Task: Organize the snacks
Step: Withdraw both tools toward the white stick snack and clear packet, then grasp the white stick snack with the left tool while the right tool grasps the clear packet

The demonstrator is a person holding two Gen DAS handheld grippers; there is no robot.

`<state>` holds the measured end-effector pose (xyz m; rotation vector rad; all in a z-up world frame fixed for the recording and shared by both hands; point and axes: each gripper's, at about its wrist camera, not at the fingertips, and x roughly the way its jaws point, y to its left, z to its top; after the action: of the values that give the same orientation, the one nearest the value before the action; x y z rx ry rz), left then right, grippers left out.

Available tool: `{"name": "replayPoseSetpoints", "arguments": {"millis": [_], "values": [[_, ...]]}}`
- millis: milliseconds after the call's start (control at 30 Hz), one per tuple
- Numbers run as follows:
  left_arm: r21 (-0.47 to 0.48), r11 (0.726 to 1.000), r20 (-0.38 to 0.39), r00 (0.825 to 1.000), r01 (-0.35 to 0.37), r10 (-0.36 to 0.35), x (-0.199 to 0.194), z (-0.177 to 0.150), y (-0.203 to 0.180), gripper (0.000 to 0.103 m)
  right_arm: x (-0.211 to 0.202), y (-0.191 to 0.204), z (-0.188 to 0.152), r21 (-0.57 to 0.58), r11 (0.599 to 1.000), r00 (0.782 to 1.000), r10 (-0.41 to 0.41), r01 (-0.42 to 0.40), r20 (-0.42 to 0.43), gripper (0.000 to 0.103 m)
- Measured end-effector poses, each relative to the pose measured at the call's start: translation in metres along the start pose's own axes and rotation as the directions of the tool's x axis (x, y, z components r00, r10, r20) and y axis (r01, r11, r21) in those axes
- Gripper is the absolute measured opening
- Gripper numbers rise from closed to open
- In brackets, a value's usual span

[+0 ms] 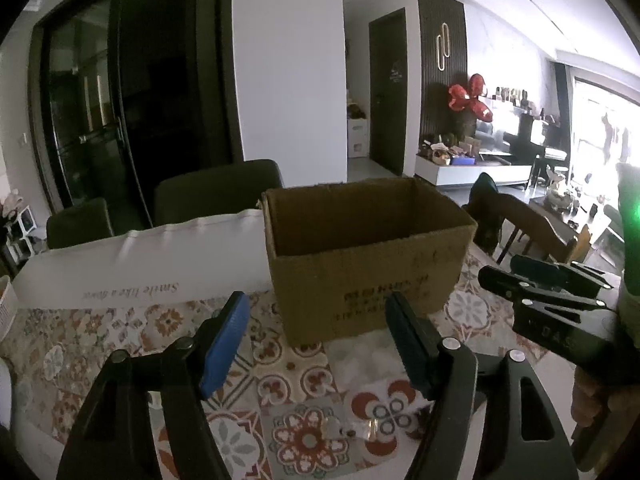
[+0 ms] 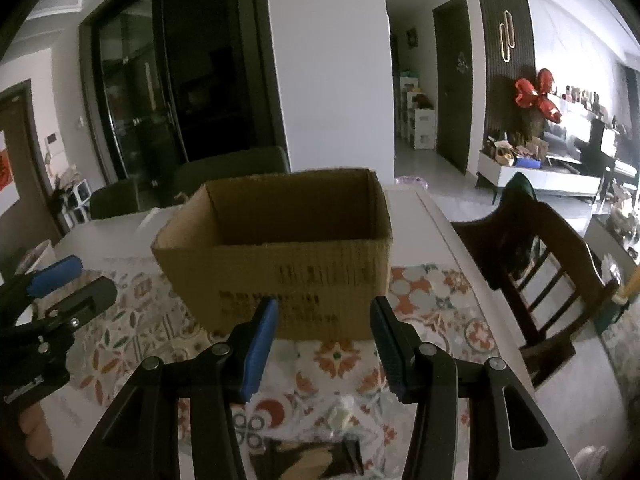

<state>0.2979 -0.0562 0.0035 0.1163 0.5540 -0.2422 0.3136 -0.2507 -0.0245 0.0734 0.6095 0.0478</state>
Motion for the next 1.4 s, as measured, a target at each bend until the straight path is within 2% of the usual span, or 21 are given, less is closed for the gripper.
{"name": "replayPoseSetpoints", "arguments": {"millis": [167,433,633,933,1167,1400], "values": [[0.020,1.000,0.017,1.000,-0.011,0.010,-0.008,-0.017,-0.004,0.071,-0.005,-0.002,-0.018,0.000,1.000,1.000,-0.020,0.020,0.006,0.049],[0.015,1.000,0.021,1.000,0.001,-0.002,-0.012,-0.047,-0.007,0.080,-0.006,-0.004,-0.044,-0.002,0.999,0.999,-0.037,0.037,0.006,0.049],[0.013,1.000,-0.048,0.999,0.017,-0.017,0.003,-0.068,-0.011,0.080,0.010,-0.009,-0.062,0.023,0.999,0.999,-0.030,0.031,-0.044,0.049],[0.031,0.999,-0.168,0.985,0.043,-0.037,0.033,-0.100,-0.019,0.080,0.041,-0.014,-0.081,0.037,0.999,0.988,-0.034,0.040,-0.151,0.049],[0.052,0.997,-0.233,0.971,0.063,-0.049,0.055,-0.116,-0.023,0.080,0.055,-0.013,-0.086,0.034,0.999,0.979,-0.033,0.041,-0.201,0.049],[0.043,0.996,-0.263,0.963,0.073,-0.060,0.069,-0.122,-0.024,0.080,0.070,-0.014,-0.090,0.042,0.998,0.967,-0.031,0.043,-0.253,0.049]]}}
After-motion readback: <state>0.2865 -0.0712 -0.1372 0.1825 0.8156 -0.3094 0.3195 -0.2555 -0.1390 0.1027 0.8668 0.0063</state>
